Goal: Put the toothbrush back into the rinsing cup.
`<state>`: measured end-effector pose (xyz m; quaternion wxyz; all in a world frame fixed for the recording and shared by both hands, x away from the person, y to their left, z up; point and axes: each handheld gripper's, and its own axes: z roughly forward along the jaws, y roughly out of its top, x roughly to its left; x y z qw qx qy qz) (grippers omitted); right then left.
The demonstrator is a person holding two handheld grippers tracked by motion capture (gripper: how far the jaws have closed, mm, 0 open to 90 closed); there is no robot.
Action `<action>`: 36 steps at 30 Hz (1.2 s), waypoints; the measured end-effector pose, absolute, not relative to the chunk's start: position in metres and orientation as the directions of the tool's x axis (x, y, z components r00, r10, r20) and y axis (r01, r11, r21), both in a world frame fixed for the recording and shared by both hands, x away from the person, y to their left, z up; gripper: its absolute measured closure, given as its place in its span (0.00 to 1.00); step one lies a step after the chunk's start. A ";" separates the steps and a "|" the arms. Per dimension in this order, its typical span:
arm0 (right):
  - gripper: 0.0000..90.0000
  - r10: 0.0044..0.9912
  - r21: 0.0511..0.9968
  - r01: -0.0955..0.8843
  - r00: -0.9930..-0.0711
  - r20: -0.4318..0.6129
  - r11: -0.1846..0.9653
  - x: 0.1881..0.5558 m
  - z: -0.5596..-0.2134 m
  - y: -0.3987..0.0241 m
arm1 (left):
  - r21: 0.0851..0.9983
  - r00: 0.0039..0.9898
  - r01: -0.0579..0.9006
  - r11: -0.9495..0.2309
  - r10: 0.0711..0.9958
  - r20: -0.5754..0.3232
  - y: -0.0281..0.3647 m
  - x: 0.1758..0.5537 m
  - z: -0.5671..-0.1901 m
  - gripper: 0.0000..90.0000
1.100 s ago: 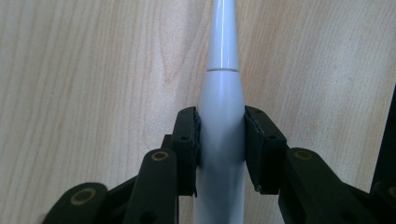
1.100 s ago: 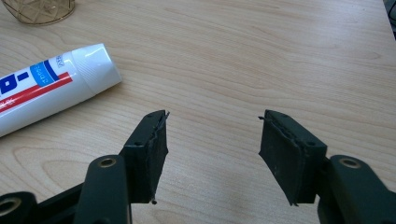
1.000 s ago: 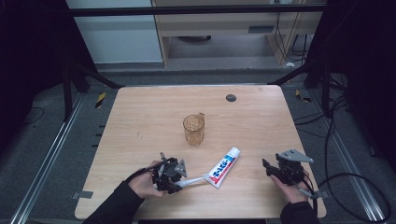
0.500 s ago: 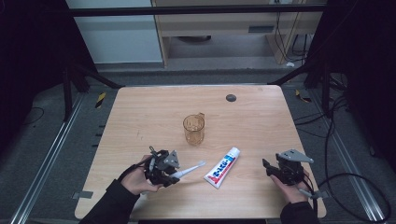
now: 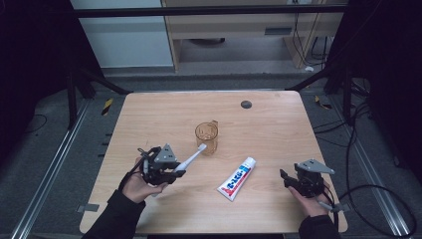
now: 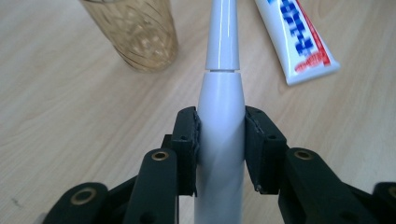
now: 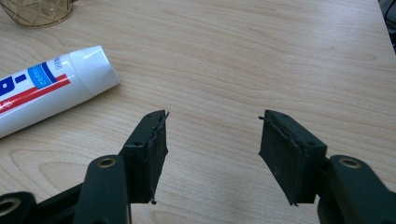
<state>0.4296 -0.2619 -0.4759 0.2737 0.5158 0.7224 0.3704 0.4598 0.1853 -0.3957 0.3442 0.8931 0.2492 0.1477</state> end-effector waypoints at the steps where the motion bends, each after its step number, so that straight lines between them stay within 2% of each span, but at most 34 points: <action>1: 0.46 0.948 0.818 0.540 -0.318 -0.019 0.198 0.430 -0.476 -0.262 | 0.725 0.805 0.348 -0.595 0.585 0.094 0.188 0.460 -0.393 0.74; 9: 0.45 0.949 0.819 0.540 -0.315 -0.021 0.197 0.430 -0.477 -0.262 | 0.820 0.695 0.353 -0.451 0.713 0.093 0.199 0.464 -0.384 0.74; 15: 0.45 0.949 0.817 0.543 -0.313 -0.018 0.194 0.430 -0.477 -0.260 | 0.874 0.621 0.320 -0.367 0.777 0.099 0.201 0.469 -0.374 0.74; 23: 0.44 0.950 0.820 0.538 -0.311 -0.021 0.194 0.431 -0.478 -0.261 | 0.930 0.563 0.256 -0.262 0.823 0.076 0.198 0.482 -0.359 0.74; 36: 0.43 0.950 0.822 0.534 -0.313 -0.023 0.196 0.431 -0.479 -0.262 | 0.967 0.495 0.203 -0.152 0.868 0.032 0.181 0.503 -0.352 0.74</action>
